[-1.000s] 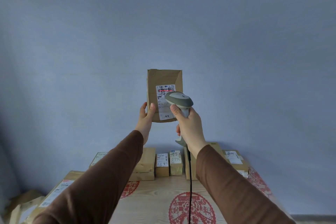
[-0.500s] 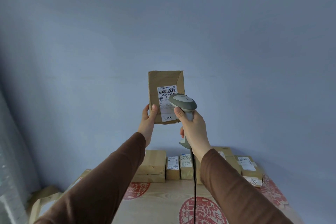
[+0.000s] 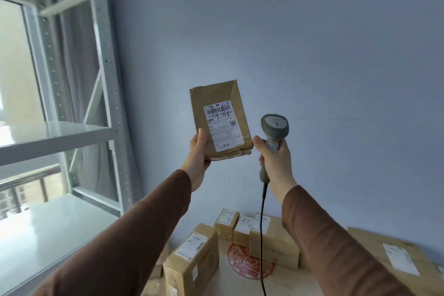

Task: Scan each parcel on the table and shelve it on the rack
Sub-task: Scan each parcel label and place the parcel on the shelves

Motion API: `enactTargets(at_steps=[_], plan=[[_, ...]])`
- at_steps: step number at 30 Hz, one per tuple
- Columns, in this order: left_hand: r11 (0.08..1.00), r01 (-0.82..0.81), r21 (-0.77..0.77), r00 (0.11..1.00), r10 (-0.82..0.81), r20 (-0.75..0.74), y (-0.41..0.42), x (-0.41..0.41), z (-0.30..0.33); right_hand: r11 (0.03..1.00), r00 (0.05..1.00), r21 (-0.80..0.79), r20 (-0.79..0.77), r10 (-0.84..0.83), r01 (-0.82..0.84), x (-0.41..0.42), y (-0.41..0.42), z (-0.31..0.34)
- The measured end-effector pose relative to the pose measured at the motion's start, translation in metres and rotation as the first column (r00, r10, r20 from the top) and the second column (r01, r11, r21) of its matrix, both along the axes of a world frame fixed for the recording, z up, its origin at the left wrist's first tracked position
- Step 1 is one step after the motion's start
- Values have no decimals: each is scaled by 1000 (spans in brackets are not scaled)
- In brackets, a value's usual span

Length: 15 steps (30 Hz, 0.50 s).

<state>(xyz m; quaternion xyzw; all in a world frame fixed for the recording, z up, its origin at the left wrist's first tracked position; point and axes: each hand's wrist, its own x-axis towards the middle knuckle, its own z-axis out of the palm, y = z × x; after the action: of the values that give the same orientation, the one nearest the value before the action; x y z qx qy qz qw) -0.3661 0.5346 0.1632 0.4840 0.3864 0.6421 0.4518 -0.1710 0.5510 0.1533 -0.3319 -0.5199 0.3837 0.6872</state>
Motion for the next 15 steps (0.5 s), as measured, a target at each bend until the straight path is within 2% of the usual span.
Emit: enactTargets(at_steps=[6,10,15], plan=[[991,-123,-53,992,123,-4,-38,-140,47,978,977,27,58,206,-208,-144,-8,45],[988,-155,-2,986,155,-55,-63,-234,76,955,953,64,106,284,-291,-235,-18,83],[961,-276,7,956,275,-104,-92,-335,103,903,899,47,126,419,-427,-341,-28,122]])
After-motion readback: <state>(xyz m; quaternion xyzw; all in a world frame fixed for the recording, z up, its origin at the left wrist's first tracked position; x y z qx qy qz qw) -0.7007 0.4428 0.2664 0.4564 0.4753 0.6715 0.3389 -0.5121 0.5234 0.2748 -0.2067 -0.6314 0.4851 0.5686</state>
